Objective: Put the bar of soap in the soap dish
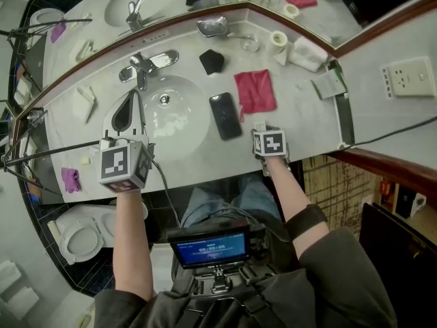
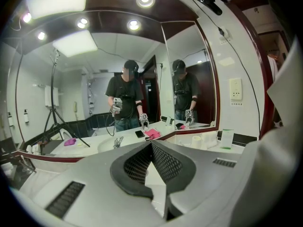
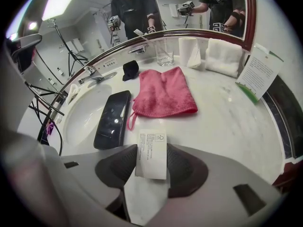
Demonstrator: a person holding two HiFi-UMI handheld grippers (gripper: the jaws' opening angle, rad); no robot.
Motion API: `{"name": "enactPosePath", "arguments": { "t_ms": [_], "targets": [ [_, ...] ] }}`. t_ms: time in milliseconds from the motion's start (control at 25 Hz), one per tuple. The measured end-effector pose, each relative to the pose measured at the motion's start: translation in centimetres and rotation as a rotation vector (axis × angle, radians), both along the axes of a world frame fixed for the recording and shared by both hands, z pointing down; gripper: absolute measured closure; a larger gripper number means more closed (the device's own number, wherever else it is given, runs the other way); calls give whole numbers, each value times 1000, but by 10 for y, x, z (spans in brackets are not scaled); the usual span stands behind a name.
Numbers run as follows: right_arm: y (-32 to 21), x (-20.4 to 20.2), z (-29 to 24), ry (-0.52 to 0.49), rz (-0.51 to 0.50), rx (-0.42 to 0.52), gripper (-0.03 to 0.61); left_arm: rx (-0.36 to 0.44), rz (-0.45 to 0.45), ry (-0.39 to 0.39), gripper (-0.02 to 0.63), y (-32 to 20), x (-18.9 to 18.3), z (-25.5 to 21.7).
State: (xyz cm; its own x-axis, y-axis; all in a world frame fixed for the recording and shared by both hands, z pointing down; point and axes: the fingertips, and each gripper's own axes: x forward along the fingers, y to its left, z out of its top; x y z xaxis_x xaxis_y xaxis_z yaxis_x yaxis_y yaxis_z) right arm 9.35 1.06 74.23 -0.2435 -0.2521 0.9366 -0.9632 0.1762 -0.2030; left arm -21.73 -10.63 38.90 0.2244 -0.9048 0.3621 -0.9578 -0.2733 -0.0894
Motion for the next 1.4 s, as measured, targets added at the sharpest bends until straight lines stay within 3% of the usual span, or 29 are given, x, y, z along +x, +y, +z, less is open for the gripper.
{"name": "enactPosePath", "arguments": {
  "t_ms": [440,840,1080,1400],
  "targets": [
    [-29,-7,-52,-68,-18,160,371,20,-8,19,614,7,2,-10],
    [-95,-22,-182,-169,-81,548,370,42,-39,66,614,20,0,-21],
    [-125,-45,-247,-173,-158,702,370,27,-47,54,614,25,0,-13],
    [-169,-79,-278,-81,-338,798,370,11,-15,28,614,15,-1,0]
  ]
}}
